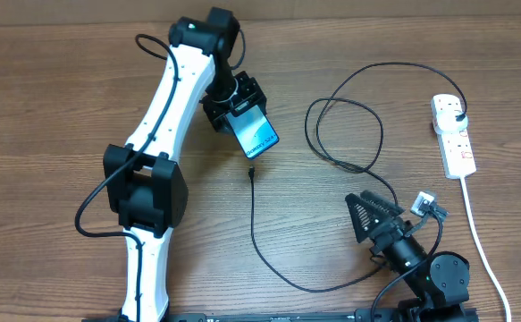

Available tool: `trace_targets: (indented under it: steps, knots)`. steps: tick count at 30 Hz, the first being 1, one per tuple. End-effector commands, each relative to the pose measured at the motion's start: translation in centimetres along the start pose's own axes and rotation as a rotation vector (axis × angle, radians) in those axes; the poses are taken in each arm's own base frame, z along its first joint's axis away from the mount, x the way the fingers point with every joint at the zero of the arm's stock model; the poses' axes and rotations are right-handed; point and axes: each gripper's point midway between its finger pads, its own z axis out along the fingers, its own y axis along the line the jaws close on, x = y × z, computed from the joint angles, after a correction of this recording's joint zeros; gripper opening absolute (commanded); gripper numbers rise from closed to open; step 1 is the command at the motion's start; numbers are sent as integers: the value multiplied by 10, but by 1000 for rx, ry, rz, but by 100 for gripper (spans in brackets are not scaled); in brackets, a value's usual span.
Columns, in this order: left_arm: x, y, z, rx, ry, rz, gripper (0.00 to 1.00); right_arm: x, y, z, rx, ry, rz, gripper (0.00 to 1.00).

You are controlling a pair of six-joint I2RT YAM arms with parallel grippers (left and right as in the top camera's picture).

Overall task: Plug charger to phone and switch on socket
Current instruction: 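Move the right gripper to the raised phone and grip its side edge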

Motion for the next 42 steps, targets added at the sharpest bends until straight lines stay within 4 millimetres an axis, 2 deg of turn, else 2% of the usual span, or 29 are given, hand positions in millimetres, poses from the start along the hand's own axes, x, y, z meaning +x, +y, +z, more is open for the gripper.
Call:
trace_targets:
  steps: [1,6,12,16,21,25,28,33,39,42]
  knots:
    - [0,-8,-10,14,-43,-27,4,9,6,0,-38,49,194,100]
    - [1,-10,-10,24,-34,-93,4,19,14,-2,-81,112,96,100]
    - [8,-23,-10,85,11,-115,4,21,22,0,-98,136,13,100]
    - [9,-29,-9,100,7,-104,4,21,20,6,-54,165,-27,100]
    - [10,-31,-8,102,7,-99,4,19,8,22,62,214,-31,100]
    - [10,-31,-8,102,7,-102,4,11,16,45,74,253,-93,100]
    - [11,-31,-8,103,13,-103,4,8,14,65,124,284,-122,100]
    - [12,-31,-8,103,17,-112,4,12,4,101,213,329,-124,99]
    - [16,-32,-8,109,36,-126,4,21,14,145,142,344,-151,100]
    - [19,-35,-9,125,59,-149,4,28,9,162,136,347,-158,100]
